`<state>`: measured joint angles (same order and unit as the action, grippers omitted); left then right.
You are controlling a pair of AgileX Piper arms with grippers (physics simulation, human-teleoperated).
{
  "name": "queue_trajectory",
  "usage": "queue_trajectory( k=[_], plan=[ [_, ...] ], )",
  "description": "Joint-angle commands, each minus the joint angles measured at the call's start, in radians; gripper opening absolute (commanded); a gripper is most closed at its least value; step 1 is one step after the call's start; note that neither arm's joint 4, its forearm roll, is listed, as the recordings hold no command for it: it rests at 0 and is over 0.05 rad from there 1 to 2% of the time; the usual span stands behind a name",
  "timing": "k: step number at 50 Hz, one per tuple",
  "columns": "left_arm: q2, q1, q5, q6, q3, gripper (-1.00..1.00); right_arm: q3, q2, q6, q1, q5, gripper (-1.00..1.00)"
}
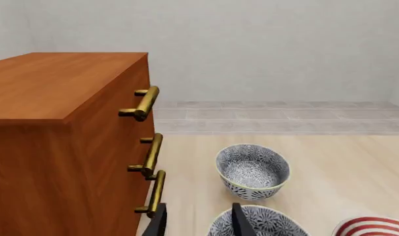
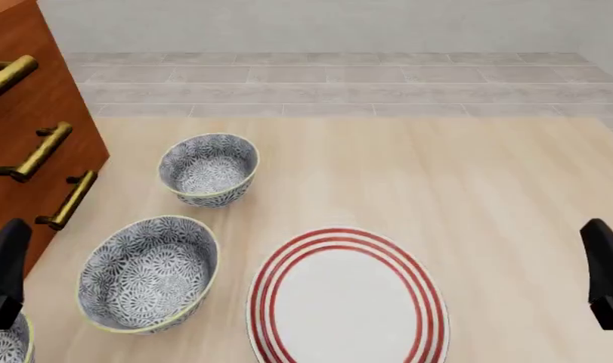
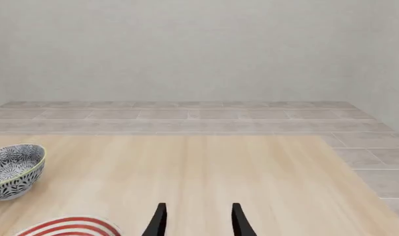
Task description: Put the bowl at the front on the plate.
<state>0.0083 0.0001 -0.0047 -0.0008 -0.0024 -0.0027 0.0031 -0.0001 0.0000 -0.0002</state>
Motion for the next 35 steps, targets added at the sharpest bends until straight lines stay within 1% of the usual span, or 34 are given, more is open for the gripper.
queue_trajectory(
  k=[1, 26, 27, 28, 29, 30, 31, 32, 33, 34, 35],
  plan=[
    [0.004, 0.000, -0.002, 0.001, -0.002, 1.00, 0.000, 0.007, 0.000, 0.000, -0.006, 1.00],
    [0.003, -0.001, -0.006, 0.011, -0.001, 1.00, 0.002, 0.012, 0.000, 0.000, -0.012, 1.00],
    [0.010, -0.022, -0.014, 0.011, 0.000, 1.00, 0.002, 0.012, 0.000, 0.000, -0.012, 1.00],
    [0.050, -0.059, -0.039, 0.016, 0.001, 1.00, 0.002, 0.012, 0.000, 0.000, -0.012, 1.00],
    [0.156, -0.064, -0.097, 0.023, 0.001, 1.00, 0.002, 0.012, 0.000, 0.000, -0.012, 1.00],
    [0.182, -0.076, -0.111, 0.016, -0.001, 1.00, 0.002, 0.012, 0.000, 0.000, -0.012, 1.00],
    [0.128, -0.067, -0.031, -0.006, -0.058, 1.00, 0.002, 0.012, 0.000, 0.000, -0.012, 1.00],
    [0.114, -0.063, 0.008, 0.001, -0.079, 1.00, 0.002, 0.012, 0.000, 0.000, -0.012, 1.00],
    [0.116, -0.050, 0.026, -0.010, -0.094, 1.00, 0.002, 0.012, 0.000, 0.000, -0.012, 1.00],
    [0.127, -0.061, 0.052, -0.032, -0.119, 1.00, 0.002, 0.012, 0.000, 0.000, -0.012, 1.00],
    [0.147, -0.066, 0.064, -0.024, -0.132, 1.00, 0.002, 0.012, 0.000, 0.000, -0.012, 1.00]
  ],
)
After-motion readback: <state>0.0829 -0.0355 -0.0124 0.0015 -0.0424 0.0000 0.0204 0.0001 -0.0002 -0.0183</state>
